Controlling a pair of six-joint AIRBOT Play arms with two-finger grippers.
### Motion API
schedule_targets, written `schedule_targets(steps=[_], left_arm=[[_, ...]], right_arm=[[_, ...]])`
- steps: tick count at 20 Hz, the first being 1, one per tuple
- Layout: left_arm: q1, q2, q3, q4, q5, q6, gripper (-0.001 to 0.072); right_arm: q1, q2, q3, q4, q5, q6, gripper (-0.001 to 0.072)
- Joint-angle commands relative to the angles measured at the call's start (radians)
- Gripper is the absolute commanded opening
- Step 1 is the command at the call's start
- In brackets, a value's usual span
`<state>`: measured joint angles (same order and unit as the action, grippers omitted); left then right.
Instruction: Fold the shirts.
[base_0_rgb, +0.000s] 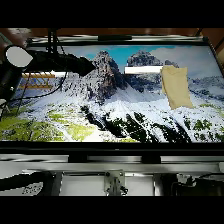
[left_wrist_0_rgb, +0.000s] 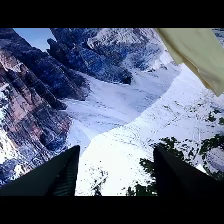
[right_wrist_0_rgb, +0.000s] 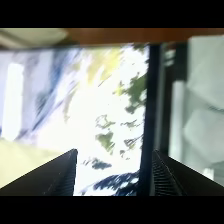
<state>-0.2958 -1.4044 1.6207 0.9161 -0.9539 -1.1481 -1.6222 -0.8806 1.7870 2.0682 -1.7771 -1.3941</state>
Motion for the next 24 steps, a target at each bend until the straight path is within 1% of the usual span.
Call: schedule_targets(steps=[1,3,5,6,7,8,9,10,12,13,14,15,16,19,20,24], left_arm=[[0.0,-0.001,0.001,0.001,-0.026,-0.001,0.0538],[0.0,-0.001,0.001,0.001,-0.026,-0.001,0.053],[0.0,-0.005,0.001,0.007,-0.026,-0.009,0.0403],[0.0,-0.01,0.001,0.038,-0.026,-0.056,0.0378],[0.0,-0.014,0.001,0.095,-0.03,-0.137,0.0377],[0.0,-0.017,0.001,0.177,-0.047,-0.221,0.0329],[0.0,-0.018,0.001,0.274,-0.084,-0.277,0.0239],[0.0,-0.018,0.001,0.364,-0.13,-0.327,0.0234],[0.0,-0.021,0.001,0.558,-0.276,-0.442,0.0234],[0.0,-0.027,0.001,0.634,-0.356,-0.472,0.026],[0.002,-0.037,0.0,0.689,-0.429,-0.494,0.043],[0.005,-0.052,0.0,0.713,-0.492,-0.509,0.0587],[0.009,-0.07,0.0,0.713,-0.537,-0.513,0.0619],[0.009,-0.106,0.0,0.695,-0.566,-0.534,0.0617],[0.009,-0.11,0.0,0.688,-0.565,-0.534,0.0617],[0.009,-0.112,0.0,0.689,-0.565,-0.533,0.0617]], right_arm=[[0.182,-0.014,-0.104,0.096,-0.006,0.024,0.0568],[0.384,-0.028,-0.172,0.097,0.066,0.031,0.0568],[0.629,-0.054,-0.226,0.095,0.206,0.036,0.0568],[0.756,-0.078,-0.245,0.086,0.278,0.055,0.0568],[0.899,-0.117,-0.254,0.066,0.349,0.072,0.0568],[1.033,-0.163,-0.254,0.037,0.406,0.079,0.0568],[1.173,-0.22,-0.254,-0.002,0.462,0.09,0.0568],[1.298,-0.278,-0.254,-0.04,0.506,0.103,0.0568],[1.52,-0.406,-0.254,-0.12,0.568,0.135,0.0568],[1.608,-0.473,-0.253,-0.151,0.576,0.148,0.0569],[1.669,-0.529,-0.249,-0.179,0.57,0.149,0.0568],[1.722,-0.583,-0.24,-0.215,0.551,0.149,0.0568],[1.761,-0.621,-0.227,-0.254,0.531,0.151,0.0568],[1.824,-0.668,-0.199,-0.402,0.488,0.151,0.0569],[1.826,-0.667,-0.199,-0.419,0.483,0.148,0.0568],[1.825,-0.664,-0.199,-0.41,0.5,0.143,0.0568]])
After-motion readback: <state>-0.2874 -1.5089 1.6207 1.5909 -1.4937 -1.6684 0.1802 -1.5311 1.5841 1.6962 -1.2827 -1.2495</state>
